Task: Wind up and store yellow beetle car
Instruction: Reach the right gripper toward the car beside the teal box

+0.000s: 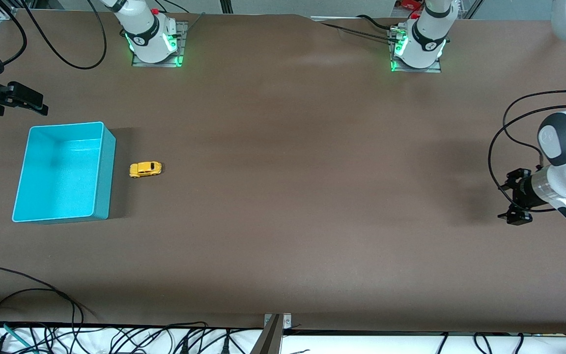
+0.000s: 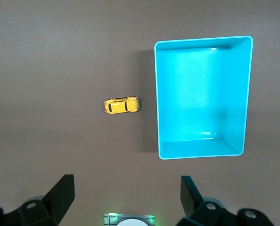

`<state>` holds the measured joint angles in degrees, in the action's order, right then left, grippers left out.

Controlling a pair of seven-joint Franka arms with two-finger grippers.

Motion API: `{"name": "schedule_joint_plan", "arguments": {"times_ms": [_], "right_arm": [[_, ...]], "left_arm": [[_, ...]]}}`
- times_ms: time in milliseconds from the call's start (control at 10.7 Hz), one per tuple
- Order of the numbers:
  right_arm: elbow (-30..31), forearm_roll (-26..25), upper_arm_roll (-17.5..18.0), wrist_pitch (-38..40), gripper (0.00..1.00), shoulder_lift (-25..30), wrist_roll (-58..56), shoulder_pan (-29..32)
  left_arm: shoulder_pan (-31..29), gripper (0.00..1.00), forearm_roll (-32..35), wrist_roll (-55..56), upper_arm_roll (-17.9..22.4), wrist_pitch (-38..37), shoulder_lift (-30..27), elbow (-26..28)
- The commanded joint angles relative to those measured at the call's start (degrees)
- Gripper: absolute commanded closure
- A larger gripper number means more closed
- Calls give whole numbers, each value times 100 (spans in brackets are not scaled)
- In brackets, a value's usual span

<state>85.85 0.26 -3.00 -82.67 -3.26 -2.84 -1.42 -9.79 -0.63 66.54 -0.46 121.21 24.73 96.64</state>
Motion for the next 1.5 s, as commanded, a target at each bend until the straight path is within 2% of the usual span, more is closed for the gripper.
{"name": "schedule_joint_plan", "arguments": {"times_ms": [0, 187, 280, 561, 841, 1028, 1215, 1402], "right_arm": [[-59, 115, 71, 93, 0, 1, 20, 10], [116, 167, 62, 250, 0, -209, -6, 1], [273, 167, 62, 225, 0, -271, 3, -8], [599, 167, 71, 32, 0, -516, 308, -78], [697, 71, 62, -266, 0, -1043, 2264, -262], [932, 79, 62, -573, 0, -1185, 3380, -289], [1642, 71, 62, -1414, 0, -1185, 4918, -350], [2442, 79, 62, -2608, 0, -1141, 6472, -394]], "left_arm": [[-6, 10, 115, -989, -33, -833, -117, -643], [-6, 8, 45, -1991, -60, -1518, -117, -1162], [-6, 0, 45, -2614, -77, -1757, -135, -1321], [3, 0, 36, -4004, -138, -1978, -546, -1411], [-14, 0, 19, -5061, -253, -2102, -802, -1489], [-14, 0, -183, -5631, -262, -2225, -916, -1508], [-6, 0, -227, -6292, -262, -2234, -969, -1508], [-6, 0, -228, -6294, -262, -2251, -1005, -1507]]}}
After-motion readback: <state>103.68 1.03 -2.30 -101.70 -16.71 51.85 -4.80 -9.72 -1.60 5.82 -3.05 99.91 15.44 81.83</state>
